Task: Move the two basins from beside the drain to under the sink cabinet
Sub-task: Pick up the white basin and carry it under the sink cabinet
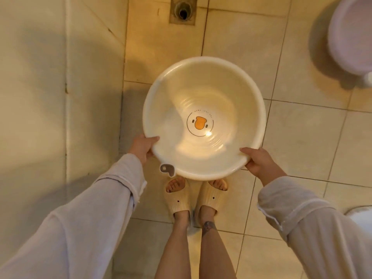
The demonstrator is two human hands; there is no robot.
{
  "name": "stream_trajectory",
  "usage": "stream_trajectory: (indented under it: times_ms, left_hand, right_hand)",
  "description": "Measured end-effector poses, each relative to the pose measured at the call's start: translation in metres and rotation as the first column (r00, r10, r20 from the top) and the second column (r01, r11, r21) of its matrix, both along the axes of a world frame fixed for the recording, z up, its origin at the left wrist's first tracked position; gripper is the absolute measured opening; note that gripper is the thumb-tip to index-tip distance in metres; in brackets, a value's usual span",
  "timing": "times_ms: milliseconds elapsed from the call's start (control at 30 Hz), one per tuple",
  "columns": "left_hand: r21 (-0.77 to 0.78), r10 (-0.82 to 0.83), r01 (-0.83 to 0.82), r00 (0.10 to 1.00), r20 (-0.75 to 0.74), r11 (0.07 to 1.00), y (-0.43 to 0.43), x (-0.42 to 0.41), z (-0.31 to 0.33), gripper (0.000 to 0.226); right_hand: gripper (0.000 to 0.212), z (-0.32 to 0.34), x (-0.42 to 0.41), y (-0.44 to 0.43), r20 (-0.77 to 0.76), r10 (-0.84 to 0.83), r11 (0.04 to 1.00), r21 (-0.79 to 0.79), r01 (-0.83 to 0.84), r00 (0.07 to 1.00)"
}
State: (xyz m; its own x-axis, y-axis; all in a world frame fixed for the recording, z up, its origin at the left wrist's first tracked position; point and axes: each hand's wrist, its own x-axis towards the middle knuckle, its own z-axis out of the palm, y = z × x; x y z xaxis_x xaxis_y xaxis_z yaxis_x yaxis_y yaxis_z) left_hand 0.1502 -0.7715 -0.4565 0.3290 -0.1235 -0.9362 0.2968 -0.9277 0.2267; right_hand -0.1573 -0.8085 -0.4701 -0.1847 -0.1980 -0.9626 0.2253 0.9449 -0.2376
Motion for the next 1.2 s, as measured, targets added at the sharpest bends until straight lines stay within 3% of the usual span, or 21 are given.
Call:
stream_trajectory:
  times_ms: [367, 600, 867, 1067, 1200]
  left_hand:
    - [-0.033, 0.125, -0.129, 0.987, -0.099, 0.991, 0.081, -0.025, 0.276, 0.045]
    - [-0.019, 0.017, -0.017, 1.0, 0.004, 1.0, 0.117, -0.046, 0.4, 0.05]
    - [-0.18, -0.052, 0.041, 0.997, -0.057, 0.983, 0.09, -0.059, 0.456, 0.045]
    - [-0.213, -0.319, 0.292, 0.941, -0.108, 0.932, 0.061, -0.079, 0.463, 0.052]
    - [-0.2, -0.549, 0.522, 0.828, -0.116, 0.829, 0.05, -0.092, 0.467, 0.051]
  right_hand:
    - [0.05, 0.285, -0.038, 0.078, -0.022, 0.054, 0.998, -0.006, -0.055, 0.998]
    - [0.042, 0.408, -0.056, 0.136, -0.034, 0.041, 0.995, -0.091, -0.044, 0.999]
    - [0.045, 0.457, -0.074, 0.167, -0.001, -0.131, 0.969, -0.212, 0.128, 0.991]
    - [0.039, 0.475, -0.076, 0.215, -0.03, -0.379, 0.899, -0.248, 0.361, 0.925]
    - [0.035, 0.479, -0.057, 0.268, -0.036, -0.591, 0.785, -0.252, 0.565, 0.806]
